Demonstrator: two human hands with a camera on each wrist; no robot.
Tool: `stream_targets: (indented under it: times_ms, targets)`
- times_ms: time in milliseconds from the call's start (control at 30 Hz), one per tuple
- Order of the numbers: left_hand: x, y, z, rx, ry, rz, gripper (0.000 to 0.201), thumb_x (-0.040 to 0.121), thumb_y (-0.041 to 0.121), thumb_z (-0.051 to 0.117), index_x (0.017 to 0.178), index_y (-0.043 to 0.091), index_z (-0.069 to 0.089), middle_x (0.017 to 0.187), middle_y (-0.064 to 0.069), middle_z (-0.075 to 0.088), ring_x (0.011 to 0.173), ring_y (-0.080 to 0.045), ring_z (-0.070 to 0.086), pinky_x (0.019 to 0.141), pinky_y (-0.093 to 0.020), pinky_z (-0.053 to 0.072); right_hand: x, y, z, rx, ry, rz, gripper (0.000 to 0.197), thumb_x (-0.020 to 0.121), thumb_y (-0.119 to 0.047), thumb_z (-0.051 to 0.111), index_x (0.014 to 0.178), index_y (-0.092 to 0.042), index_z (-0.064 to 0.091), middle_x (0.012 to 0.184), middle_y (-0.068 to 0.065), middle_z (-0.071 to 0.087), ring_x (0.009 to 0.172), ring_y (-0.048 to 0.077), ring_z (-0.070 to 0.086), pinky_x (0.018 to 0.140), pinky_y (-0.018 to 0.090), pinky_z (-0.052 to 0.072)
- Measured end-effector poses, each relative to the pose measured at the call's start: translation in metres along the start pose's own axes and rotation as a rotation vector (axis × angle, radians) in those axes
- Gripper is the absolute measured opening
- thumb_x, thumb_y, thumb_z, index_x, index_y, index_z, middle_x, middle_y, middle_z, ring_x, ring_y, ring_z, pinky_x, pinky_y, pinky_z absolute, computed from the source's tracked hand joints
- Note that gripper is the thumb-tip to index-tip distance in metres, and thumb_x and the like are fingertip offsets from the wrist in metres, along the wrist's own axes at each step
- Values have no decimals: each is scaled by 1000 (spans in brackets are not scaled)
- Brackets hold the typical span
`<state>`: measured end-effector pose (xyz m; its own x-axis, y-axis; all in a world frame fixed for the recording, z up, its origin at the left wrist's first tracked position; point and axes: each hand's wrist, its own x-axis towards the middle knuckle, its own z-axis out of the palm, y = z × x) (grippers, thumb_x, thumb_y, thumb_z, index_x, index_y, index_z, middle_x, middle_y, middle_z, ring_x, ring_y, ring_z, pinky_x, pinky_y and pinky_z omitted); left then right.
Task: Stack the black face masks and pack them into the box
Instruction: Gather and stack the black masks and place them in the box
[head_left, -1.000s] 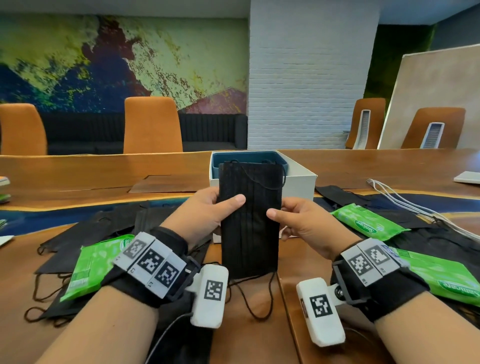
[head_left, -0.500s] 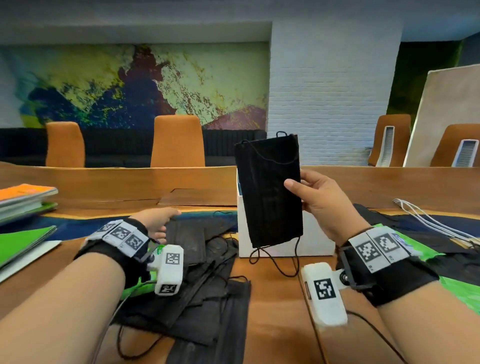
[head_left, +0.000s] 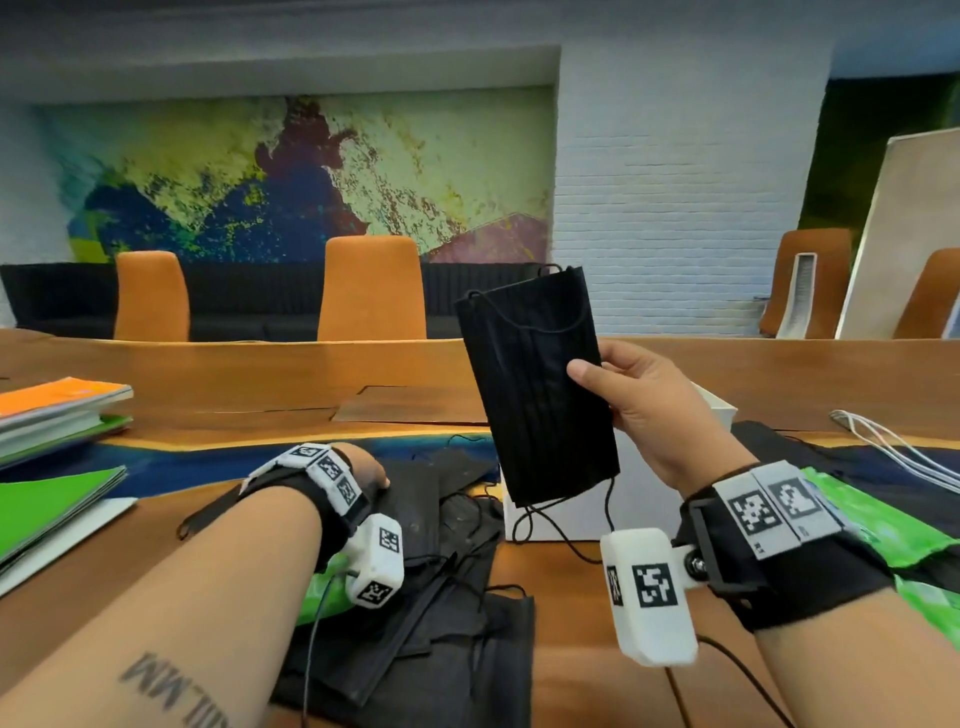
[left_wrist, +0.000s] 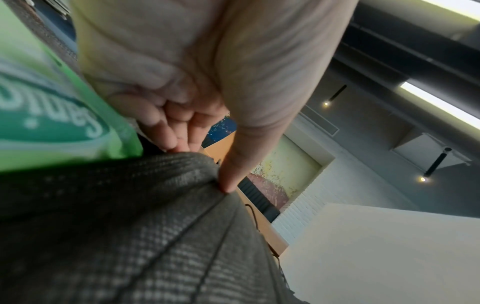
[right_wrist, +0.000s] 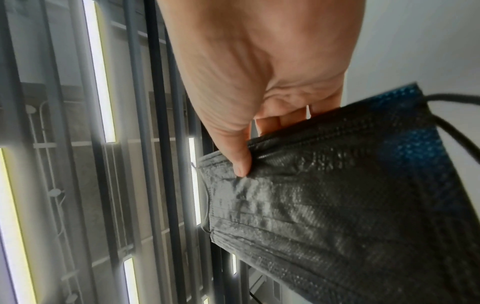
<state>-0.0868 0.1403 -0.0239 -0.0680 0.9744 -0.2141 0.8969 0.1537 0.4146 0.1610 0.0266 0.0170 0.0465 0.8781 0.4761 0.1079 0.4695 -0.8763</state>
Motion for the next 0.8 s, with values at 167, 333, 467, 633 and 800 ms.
stream_targets:
  times_ms: [167,333,467,633,800]
  targets:
    - [9,-4,-4,-154,16,109,38,94,22,57,125,1,57,117,-15,61,99,-22,57,64,-27,45,2,3,-7,56,-23,57,15,94,-13,54,95,-18,68,88,-4,73,79,7,67,75,28,49]
    - [-11,6,-18,-473,-14,290,4,93,12,58,88,12,58,84,-9,59,76,-23,55,70,-31,52,1,10,4,130,-25,109,16,94,-15,54,100,-19,69,102,2,72,96,18,65,84,37,50]
    - [-41,15,-29,-708,-57,401,12,95,5,51,87,14,52,82,-6,60,77,-20,57,63,-27,47,-2,13,16,231,-49,146,16,96,-15,52,102,-16,67,107,4,71,105,21,64,99,44,47]
    - [-65,16,-33,-989,-88,450,10,96,5,47,96,13,54,91,-10,62,86,-24,60,77,-42,52,-8,15,26,409,-83,213,27,99,-12,43,118,-9,61,117,10,68,113,24,62,98,42,47]
    - [-75,13,-24,-1225,-247,456,18,99,1,36,96,8,52,88,-15,64,74,-24,65,57,-34,58,-16,18,35,456,-155,369,24,95,-14,43,103,-3,64,92,11,67,91,23,63,88,39,50]
